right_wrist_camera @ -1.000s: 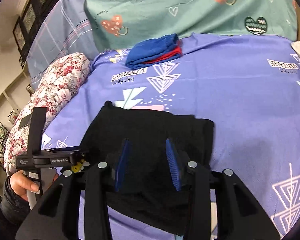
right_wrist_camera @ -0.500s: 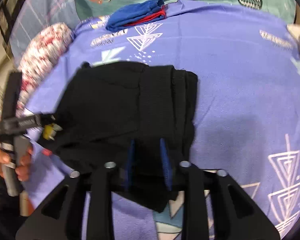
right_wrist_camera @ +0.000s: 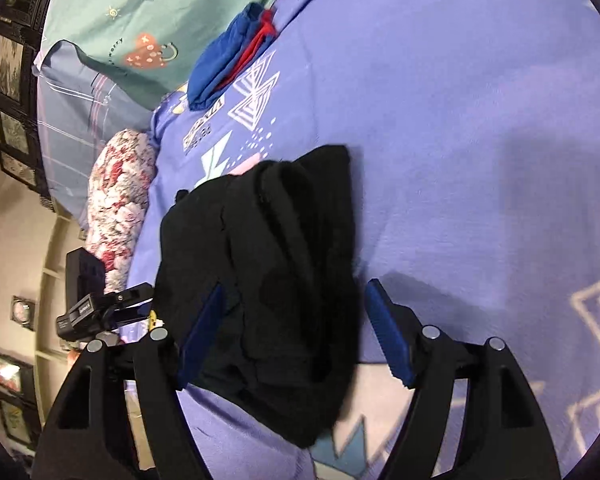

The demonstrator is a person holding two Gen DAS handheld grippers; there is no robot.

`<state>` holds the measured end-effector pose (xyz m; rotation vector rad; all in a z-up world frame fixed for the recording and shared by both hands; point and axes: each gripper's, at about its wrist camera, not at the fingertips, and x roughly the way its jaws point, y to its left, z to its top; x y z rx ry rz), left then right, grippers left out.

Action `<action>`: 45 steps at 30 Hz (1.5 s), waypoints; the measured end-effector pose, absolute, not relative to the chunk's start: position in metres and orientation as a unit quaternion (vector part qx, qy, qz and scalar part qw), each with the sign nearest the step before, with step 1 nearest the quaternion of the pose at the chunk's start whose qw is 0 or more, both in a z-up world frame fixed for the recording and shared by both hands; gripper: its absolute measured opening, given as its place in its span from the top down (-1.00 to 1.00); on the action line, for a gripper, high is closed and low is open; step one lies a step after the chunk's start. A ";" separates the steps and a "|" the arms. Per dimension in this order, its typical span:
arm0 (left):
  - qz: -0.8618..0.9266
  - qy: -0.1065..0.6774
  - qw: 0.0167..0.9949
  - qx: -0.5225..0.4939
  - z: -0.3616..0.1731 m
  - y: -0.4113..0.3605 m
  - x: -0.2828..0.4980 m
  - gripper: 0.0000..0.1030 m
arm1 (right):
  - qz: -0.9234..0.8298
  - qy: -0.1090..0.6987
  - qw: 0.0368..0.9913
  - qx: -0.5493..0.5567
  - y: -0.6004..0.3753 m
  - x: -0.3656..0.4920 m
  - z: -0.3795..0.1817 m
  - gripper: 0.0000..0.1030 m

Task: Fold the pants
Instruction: 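Lift the folded pants with both tools and carry them toward the blue stack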

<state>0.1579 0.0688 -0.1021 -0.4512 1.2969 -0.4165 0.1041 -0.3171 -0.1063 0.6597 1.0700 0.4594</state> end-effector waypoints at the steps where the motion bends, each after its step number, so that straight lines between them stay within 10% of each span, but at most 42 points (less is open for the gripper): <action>1: -0.205 0.598 0.749 -0.200 -0.102 0.064 0.162 -0.95 | 0.218 0.502 0.780 0.305 -0.314 0.108 -0.110 -0.42; 5: -0.225 0.604 0.748 -0.159 -0.101 0.040 0.171 -0.82 | 0.228 0.494 0.794 0.270 -0.294 0.121 -0.106 -0.53; 7: -0.218 0.603 0.758 -0.123 -0.097 0.026 0.171 -0.33 | 0.230 0.495 0.800 0.248 -0.281 0.127 -0.103 -0.51; 9: -0.210 0.599 0.766 -0.104 -0.095 0.019 0.171 -0.22 | 0.225 0.501 0.804 0.227 -0.273 0.131 -0.105 -0.02; 13: -0.202 0.568 0.791 -0.098 -0.072 0.016 0.163 0.32 | 0.222 0.496 0.810 0.221 -0.268 0.130 -0.099 0.32; 21: -0.255 0.457 0.848 -0.082 0.024 0.001 0.163 0.38 | 0.274 0.412 0.848 0.188 -0.256 0.138 -0.014 0.39; 31: -0.198 0.329 0.922 -0.050 0.125 0.005 0.333 0.34 | 0.249 0.282 0.922 0.090 -0.227 0.304 0.109 0.39; 39: -0.123 0.357 0.925 -0.039 0.048 0.013 0.486 0.26 | 0.204 0.297 0.929 0.085 -0.211 0.466 0.055 0.38; 42: -0.076 0.397 0.914 -0.038 -0.007 0.023 0.512 -0.20 | 0.158 0.358 0.916 0.089 -0.216 0.504 -0.004 0.20; 43: -0.054 0.387 0.919 -0.047 -0.019 0.029 0.513 -0.65 | 0.129 0.367 0.917 0.088 -0.221 0.509 -0.020 0.03; 45: -0.045 0.374 0.922 -0.087 -0.028 0.042 0.511 -0.92 | 0.098 0.357 0.923 0.101 -0.232 0.511 -0.039 -0.52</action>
